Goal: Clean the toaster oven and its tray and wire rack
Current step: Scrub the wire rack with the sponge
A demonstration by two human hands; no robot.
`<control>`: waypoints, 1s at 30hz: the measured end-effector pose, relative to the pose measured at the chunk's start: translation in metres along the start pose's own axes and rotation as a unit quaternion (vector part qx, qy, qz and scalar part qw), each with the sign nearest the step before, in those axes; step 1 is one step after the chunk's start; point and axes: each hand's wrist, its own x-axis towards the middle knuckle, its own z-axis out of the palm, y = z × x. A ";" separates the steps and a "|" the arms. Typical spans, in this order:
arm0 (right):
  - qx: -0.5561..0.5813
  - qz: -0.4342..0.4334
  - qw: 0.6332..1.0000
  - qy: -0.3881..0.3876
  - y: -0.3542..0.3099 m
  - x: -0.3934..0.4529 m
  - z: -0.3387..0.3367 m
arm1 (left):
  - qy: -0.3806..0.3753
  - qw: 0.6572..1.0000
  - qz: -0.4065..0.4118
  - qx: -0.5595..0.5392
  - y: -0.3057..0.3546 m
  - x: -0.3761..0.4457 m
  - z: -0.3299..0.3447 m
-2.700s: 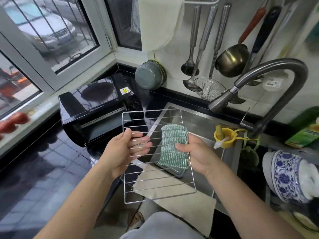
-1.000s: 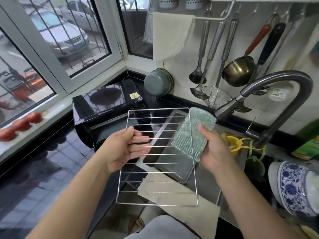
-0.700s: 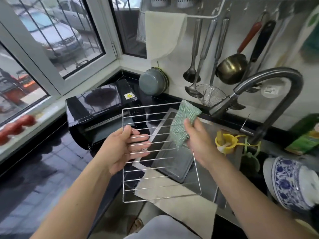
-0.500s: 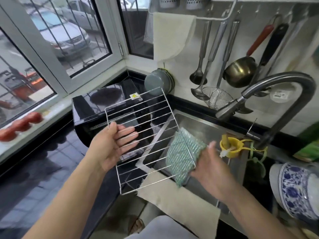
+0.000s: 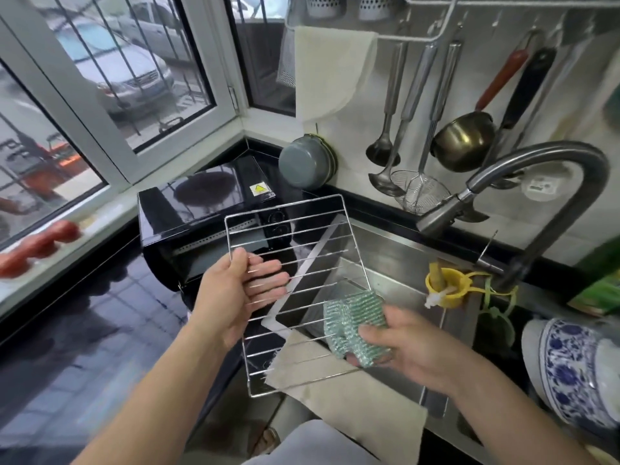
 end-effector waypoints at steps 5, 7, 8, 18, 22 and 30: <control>-0.023 -0.002 0.999 0.036 -0.033 0.013 -0.008 | -0.057 0.995 -0.047 0.064 -0.008 -0.004 0.010; 0.011 -0.042 0.995 0.087 -0.060 0.029 -0.014 | -0.096 0.990 -0.054 0.093 -0.006 -0.005 0.017; 0.024 -0.059 0.992 0.105 -0.075 0.036 -0.017 | -0.110 0.988 -0.054 0.096 -0.004 -0.006 0.020; -0.063 0.015 0.998 -0.017 0.013 0.014 0.000 | 0.028 1.000 0.009 0.010 -0.004 0.007 -0.009; -0.055 0.051 0.997 -0.025 -0.005 0.005 -0.019 | 0.027 0.999 -0.015 -0.024 -0.017 0.009 -0.011; 0.034 -0.004 0.998 0.053 -0.041 0.024 -0.020 | -0.121 0.988 -0.053 0.084 0.000 0.010 0.016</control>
